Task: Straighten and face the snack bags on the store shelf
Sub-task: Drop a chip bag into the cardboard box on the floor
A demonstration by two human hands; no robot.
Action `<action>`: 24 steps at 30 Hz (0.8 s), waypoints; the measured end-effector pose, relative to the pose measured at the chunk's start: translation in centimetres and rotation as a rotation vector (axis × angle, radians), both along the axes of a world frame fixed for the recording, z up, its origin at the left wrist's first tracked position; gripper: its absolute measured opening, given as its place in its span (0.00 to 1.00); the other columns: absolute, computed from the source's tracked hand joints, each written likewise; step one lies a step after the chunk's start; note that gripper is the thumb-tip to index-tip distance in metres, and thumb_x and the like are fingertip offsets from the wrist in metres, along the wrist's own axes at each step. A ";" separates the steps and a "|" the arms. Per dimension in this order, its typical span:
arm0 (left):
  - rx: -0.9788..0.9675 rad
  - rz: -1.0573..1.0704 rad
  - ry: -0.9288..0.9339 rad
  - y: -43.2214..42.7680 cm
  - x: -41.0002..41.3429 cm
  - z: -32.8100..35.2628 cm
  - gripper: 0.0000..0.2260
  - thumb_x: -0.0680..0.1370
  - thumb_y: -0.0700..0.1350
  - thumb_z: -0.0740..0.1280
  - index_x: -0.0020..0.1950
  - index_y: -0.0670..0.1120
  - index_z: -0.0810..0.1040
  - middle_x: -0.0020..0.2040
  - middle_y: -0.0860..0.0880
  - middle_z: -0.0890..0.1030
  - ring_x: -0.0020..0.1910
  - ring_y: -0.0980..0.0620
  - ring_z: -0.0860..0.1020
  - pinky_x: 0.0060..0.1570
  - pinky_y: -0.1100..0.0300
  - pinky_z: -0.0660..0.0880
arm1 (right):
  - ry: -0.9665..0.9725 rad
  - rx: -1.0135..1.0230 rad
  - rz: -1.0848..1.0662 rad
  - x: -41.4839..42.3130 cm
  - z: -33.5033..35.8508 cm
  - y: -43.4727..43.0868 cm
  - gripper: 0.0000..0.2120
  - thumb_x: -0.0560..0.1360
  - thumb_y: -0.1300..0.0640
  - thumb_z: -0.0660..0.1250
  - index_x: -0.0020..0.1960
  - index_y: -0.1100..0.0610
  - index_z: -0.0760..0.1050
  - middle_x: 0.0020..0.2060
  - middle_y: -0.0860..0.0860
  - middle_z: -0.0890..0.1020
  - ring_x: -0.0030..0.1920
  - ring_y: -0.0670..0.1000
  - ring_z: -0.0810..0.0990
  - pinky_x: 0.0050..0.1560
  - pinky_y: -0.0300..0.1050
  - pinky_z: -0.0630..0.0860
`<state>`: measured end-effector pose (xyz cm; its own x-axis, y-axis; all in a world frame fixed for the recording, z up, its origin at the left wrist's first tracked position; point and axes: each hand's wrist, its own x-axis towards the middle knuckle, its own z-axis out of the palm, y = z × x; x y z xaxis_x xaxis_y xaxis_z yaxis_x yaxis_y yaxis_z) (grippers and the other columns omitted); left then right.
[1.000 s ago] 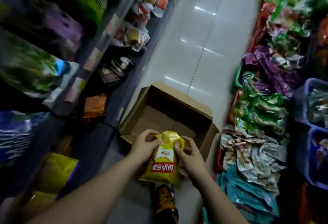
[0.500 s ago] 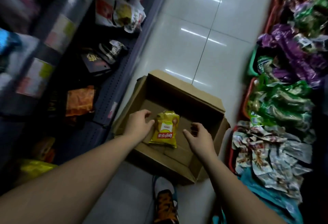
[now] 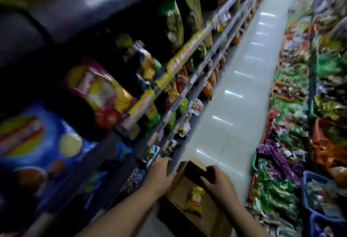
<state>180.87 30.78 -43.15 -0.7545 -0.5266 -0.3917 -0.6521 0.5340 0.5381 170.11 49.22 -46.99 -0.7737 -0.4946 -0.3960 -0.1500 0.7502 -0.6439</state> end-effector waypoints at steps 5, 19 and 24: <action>-0.186 0.141 0.286 -0.1 7.0 18.7 0.21 0.76 0.49 0.69 0.69 0.50 0.73 0.64 0.52 0.77 0.65 0.53 0.75 0.59 0.68 0.66 | 0.152 -0.280 0.253 2.5 18.2 -4.9 0.14 0.73 0.53 0.77 0.56 0.51 0.79 0.48 0.52 0.85 0.48 0.54 0.84 0.48 0.37 0.77; -0.872 0.893 0.607 0.6 35.4 41.7 0.18 0.75 0.49 0.73 0.64 0.49 0.77 0.60 0.53 0.81 0.60 0.54 0.79 0.58 0.62 0.75 | 0.455 -0.834 0.991 23.7 47.6 -20.0 0.14 0.72 0.52 0.76 0.54 0.57 0.79 0.44 0.51 0.84 0.45 0.51 0.83 0.43 0.46 0.76; -0.725 1.158 0.559 -1.5 39.0 42.7 0.26 0.77 0.54 0.70 0.72 0.46 0.70 0.69 0.48 0.76 0.68 0.48 0.75 0.63 0.57 0.73 | 0.250 -0.782 0.967 28.7 47.8 -26.0 0.28 0.72 0.40 0.73 0.63 0.56 0.74 0.53 0.52 0.82 0.53 0.53 0.82 0.49 0.44 0.76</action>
<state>219.89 29.28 -0.44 0.2531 -0.8771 0.4082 -0.6961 0.1279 0.7065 198.84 23.20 0.86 0.0213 -0.9325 0.3606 -0.6030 -0.2996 -0.7394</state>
